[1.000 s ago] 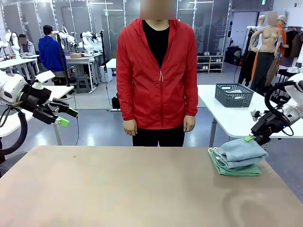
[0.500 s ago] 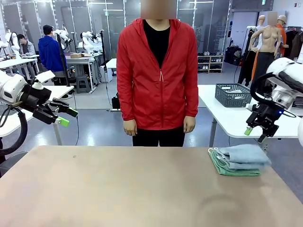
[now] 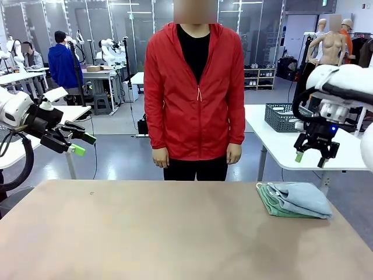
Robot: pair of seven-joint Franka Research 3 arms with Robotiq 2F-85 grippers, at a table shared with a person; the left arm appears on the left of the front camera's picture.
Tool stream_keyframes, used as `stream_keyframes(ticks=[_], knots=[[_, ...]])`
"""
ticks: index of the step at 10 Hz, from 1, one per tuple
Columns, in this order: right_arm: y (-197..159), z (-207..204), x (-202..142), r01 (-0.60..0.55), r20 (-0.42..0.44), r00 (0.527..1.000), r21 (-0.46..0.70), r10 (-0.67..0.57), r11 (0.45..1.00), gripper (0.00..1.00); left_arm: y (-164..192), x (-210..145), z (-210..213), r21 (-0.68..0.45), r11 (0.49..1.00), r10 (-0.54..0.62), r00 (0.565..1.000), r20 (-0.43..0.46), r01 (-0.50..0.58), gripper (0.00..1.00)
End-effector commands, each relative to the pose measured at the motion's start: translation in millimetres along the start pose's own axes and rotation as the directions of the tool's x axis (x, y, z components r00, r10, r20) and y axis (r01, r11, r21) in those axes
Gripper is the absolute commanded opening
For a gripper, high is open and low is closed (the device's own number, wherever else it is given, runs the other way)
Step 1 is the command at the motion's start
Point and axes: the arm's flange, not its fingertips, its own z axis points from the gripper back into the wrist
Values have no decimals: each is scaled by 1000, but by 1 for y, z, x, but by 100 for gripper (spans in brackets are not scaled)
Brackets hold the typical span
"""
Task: Fold the towels and place them in the basket.
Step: Stack the folded Towel with hook on the right side of the table.
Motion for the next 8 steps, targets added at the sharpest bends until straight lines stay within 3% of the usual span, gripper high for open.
stream_keyframes(ticks=[1,3,4,6,8], knots=[[67,30,-103,-11,121,993,-15,13,1000,100,0,0,1,-3,1000,-5,1000,-10,5,100],[126,69,-199,-93,228,969,-35,98,995,100,0,0,1,-3,1000,-5,1000,-10,5,100],[154,80,-245,-112,336,934,-51,123,992,100,0,0,1,-3,1000,-5,1000,-10,5,100],[189,77,-308,-158,489,850,-118,196,980,100,0,0,1,-3,1000,-5,1000,-10,5,100],[202,68,-346,-190,636,729,-166,253,968,100,0,0,1,-3,1000,-5,1000,-10,5,100]])
